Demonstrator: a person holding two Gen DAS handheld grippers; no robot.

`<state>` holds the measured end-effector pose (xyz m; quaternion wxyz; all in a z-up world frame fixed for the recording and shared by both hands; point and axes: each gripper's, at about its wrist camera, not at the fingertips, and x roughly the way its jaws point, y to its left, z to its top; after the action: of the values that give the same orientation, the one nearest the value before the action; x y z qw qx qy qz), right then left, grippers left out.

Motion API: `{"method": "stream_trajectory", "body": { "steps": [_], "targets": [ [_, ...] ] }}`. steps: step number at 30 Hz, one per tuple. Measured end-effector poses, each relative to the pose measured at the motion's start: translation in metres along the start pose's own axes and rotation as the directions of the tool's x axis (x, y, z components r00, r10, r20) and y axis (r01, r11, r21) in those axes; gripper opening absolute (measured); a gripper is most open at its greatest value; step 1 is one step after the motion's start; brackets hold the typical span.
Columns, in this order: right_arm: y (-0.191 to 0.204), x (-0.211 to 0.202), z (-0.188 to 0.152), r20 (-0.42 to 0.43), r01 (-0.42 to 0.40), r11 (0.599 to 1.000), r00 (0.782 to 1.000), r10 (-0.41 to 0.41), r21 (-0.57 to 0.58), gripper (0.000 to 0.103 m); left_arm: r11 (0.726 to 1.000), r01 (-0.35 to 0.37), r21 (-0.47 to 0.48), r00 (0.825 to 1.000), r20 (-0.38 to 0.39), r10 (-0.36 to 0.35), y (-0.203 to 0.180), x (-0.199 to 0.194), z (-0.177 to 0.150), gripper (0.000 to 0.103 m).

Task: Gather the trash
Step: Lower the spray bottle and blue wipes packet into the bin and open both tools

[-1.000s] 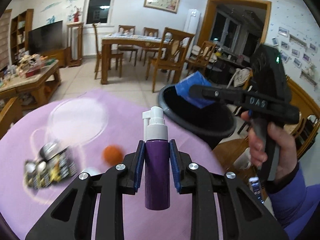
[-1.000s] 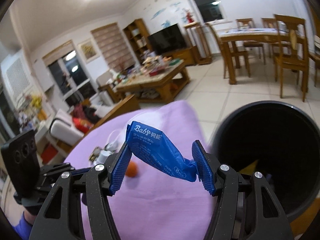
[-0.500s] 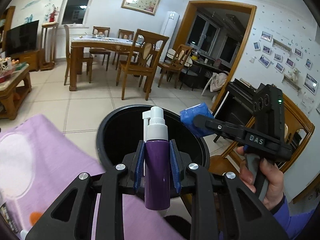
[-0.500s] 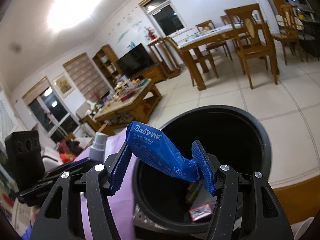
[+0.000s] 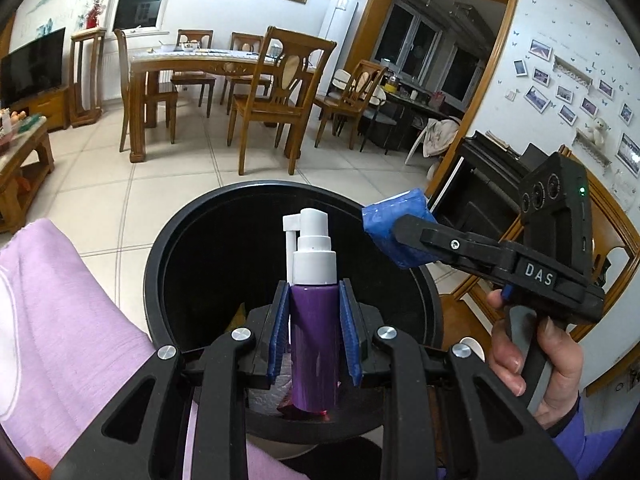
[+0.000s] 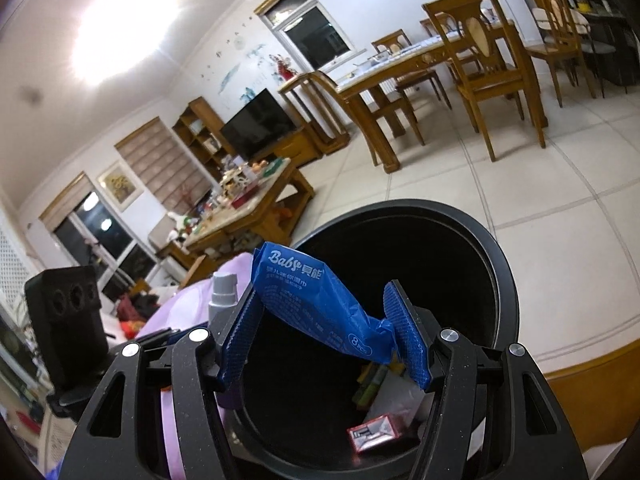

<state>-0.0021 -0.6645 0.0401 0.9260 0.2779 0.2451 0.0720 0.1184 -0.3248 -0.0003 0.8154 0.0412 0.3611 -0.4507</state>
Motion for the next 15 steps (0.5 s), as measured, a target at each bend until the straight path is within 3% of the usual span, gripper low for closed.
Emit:
{"method": "stream_trajectory", "body": {
  "steps": [15],
  "targets": [
    [0.012,0.011,-0.014,-0.013,0.004,1.0,1.0,-0.004,0.009,0.063,1.0,-0.01,0.0,1.0,-0.026,0.01,0.002,0.008,-0.003,0.025]
  ]
}}
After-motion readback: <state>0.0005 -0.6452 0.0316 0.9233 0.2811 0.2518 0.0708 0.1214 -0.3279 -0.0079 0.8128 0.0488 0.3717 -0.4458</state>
